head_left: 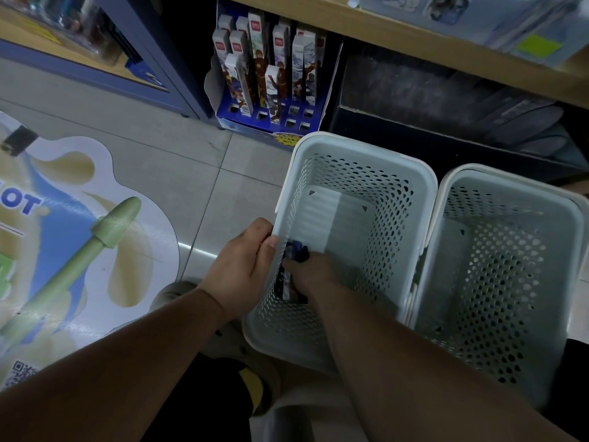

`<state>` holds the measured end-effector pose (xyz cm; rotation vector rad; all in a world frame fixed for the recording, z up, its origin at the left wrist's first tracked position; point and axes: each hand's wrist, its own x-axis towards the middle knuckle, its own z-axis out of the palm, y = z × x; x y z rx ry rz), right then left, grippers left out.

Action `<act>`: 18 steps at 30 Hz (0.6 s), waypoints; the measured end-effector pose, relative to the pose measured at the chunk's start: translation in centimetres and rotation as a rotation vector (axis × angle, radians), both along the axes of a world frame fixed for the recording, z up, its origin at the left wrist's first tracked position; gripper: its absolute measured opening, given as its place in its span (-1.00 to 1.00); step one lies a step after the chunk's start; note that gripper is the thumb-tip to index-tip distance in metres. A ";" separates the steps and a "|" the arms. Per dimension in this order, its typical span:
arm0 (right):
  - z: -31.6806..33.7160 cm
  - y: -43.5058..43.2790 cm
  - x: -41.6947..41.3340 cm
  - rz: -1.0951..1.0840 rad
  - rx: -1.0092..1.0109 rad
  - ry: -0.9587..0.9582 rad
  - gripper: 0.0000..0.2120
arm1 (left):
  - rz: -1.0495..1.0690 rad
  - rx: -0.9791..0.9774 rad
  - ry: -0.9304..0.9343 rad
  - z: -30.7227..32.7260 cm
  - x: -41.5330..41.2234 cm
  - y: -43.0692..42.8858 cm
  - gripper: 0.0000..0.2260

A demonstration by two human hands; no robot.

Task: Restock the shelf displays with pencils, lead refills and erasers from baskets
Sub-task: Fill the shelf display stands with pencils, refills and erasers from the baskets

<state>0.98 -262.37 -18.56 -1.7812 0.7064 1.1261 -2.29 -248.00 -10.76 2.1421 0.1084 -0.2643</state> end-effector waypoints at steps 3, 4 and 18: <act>0.0 0.0 0.3 0.032 0.008 -0.009 -0.64 | -0.002 -0.003 0.007 0.1 0.0 0.0 -0.72; 0.1 0.0 0.3 0.029 0.008 -0.005 -0.64 | -0.004 -0.003 0.007 0.0 0.0 0.0 -0.73; 7.2 -1.1 3.0 -0.154 0.217 -0.146 -0.79 | -0.057 0.126 0.156 2.0 0.8 -0.4 -0.84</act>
